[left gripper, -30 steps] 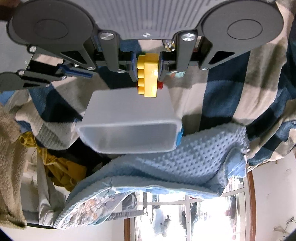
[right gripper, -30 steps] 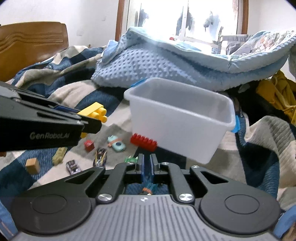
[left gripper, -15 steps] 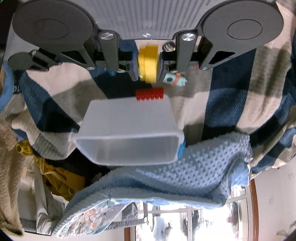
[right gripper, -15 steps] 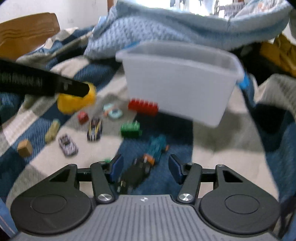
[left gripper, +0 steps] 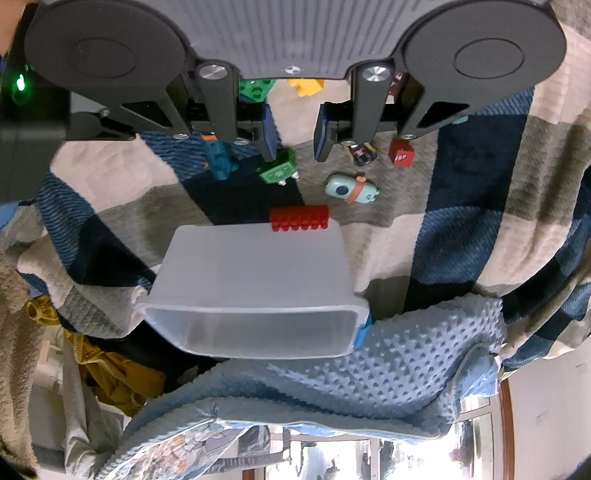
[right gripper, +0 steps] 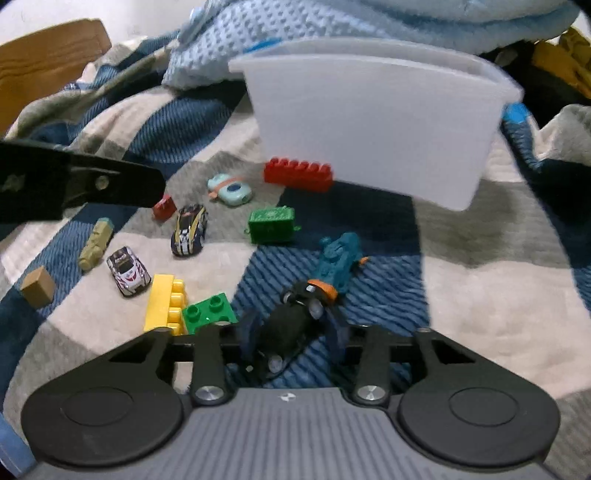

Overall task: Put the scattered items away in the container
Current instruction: 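Carry the yellow brick and green-white car toward the white bin with both tools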

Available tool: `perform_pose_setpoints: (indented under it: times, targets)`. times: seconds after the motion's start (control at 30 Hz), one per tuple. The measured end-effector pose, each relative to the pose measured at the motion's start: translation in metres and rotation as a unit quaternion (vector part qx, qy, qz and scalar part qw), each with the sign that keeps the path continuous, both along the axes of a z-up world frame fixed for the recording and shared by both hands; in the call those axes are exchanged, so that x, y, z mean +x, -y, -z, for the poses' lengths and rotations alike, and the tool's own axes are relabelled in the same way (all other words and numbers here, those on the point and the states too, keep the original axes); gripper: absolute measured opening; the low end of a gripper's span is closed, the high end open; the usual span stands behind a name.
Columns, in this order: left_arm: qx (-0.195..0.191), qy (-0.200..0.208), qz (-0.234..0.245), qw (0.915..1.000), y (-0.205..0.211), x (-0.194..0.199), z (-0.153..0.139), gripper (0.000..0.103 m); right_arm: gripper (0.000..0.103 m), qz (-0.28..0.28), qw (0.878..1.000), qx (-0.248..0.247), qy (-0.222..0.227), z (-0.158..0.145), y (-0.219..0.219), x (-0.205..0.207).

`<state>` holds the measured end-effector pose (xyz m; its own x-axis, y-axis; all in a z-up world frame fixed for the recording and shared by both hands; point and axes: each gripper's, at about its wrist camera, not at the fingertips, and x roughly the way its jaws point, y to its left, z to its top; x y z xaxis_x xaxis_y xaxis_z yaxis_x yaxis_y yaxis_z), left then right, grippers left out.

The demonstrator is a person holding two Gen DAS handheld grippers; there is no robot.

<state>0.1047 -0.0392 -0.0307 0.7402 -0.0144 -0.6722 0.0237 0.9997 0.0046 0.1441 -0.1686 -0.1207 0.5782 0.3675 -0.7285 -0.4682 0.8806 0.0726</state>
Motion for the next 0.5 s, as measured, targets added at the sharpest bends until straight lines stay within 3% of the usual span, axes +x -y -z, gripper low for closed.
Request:
perform_pose_setpoints:
  times: [0.07,0.13,0.2,0.37,0.5]
  targets:
    - [0.003,-0.01,-0.014,0.9998,-0.003,-0.002,0.007,0.035,0.027,-0.007,1.0,0.001,0.002,0.0,-0.001,-0.002]
    - [0.006,-0.019,-0.033,0.9993,-0.006,-0.006,0.016,0.057,0.023,-0.015,1.0,-0.009,0.021,-0.004,-0.001,-0.009]
    - [0.003,-0.029,-0.05,0.9983,-0.009,-0.011,0.027,0.066,0.021,-0.014,0.999,-0.017,0.037,-0.008,0.001,-0.015]
    - [-0.035,-0.073,-0.081,0.9934,-0.009,-0.009,0.055,0.067,0.02,-0.006,0.998,-0.018,0.055,-0.015,0.011,-0.021]
    - [-0.075,-0.077,-0.109,0.9881,-0.009,-0.005,0.07,0.062,0.02,0.004,0.998,-0.014,0.056,-0.015,0.019,-0.021]
